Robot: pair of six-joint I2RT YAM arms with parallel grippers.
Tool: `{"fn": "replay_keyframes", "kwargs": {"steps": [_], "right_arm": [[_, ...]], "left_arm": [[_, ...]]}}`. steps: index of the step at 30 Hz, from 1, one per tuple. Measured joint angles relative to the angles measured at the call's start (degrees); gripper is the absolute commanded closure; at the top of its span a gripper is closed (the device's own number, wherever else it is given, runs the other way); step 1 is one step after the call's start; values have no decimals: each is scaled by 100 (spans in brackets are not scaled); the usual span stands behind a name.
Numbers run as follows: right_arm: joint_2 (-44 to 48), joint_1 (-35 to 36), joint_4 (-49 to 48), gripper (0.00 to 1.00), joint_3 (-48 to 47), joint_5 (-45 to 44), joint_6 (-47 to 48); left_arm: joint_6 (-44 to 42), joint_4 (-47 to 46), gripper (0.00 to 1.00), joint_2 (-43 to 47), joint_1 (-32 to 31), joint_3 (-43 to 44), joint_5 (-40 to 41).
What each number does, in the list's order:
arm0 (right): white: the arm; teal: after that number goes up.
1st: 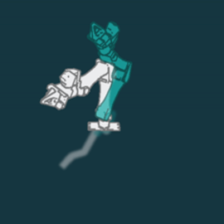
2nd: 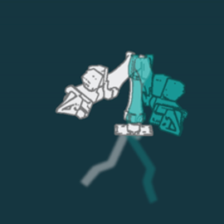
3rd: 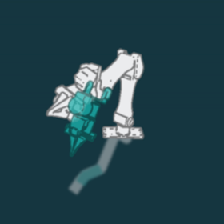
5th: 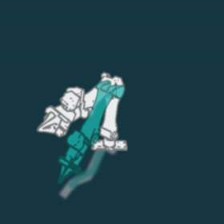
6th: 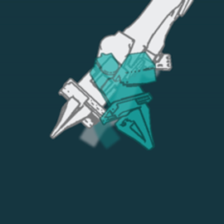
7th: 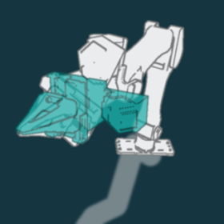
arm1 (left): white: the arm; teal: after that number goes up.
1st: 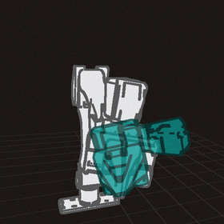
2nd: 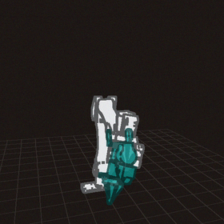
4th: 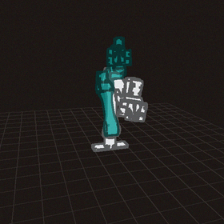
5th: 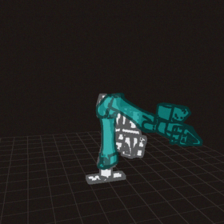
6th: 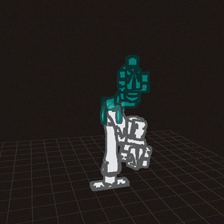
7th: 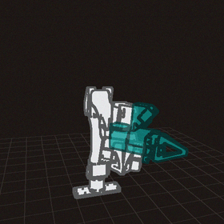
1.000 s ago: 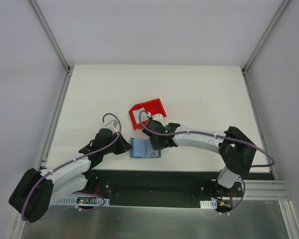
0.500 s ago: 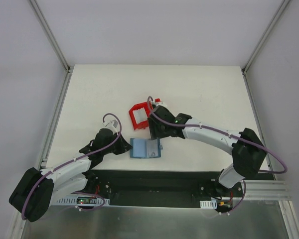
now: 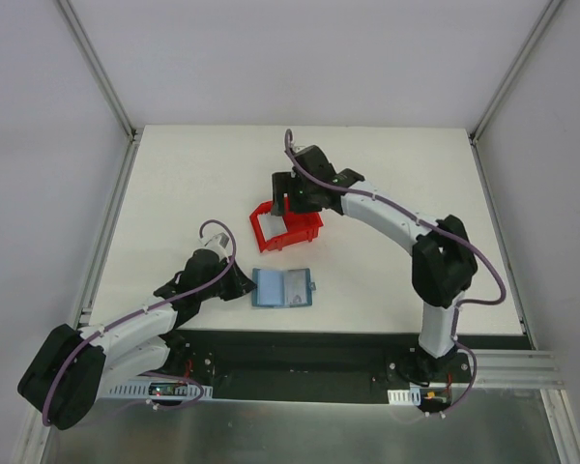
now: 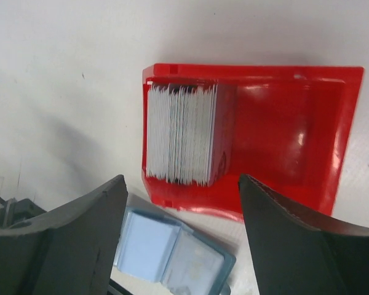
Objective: Put the credit cards into the card holder
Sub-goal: Pick up the credit card from the storage box.
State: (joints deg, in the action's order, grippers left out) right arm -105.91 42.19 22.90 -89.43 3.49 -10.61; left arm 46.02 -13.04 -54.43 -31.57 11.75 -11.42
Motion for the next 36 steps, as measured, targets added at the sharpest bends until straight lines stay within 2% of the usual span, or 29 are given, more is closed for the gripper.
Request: {"fn": "replay_keyframes", "kwargs": {"steps": [6, 11, 32, 36], "right_arm": [[-918, -105, 116, 17, -610, 376, 109], [-1281, -146, 197, 15, -894, 538, 162], [-1945, -264, -20, 13, -999, 1220, 24], [-1947, -269, -70, 16, -999, 1294, 20]], "left_arm": [[0, -11, 100, -72, 0, 35, 0], [0, -28, 100, -116, 0, 55, 0], [-2, -129, 100, -365, 0, 101, 0], [-2, -129, 100, -380, 0, 109, -2]]}}
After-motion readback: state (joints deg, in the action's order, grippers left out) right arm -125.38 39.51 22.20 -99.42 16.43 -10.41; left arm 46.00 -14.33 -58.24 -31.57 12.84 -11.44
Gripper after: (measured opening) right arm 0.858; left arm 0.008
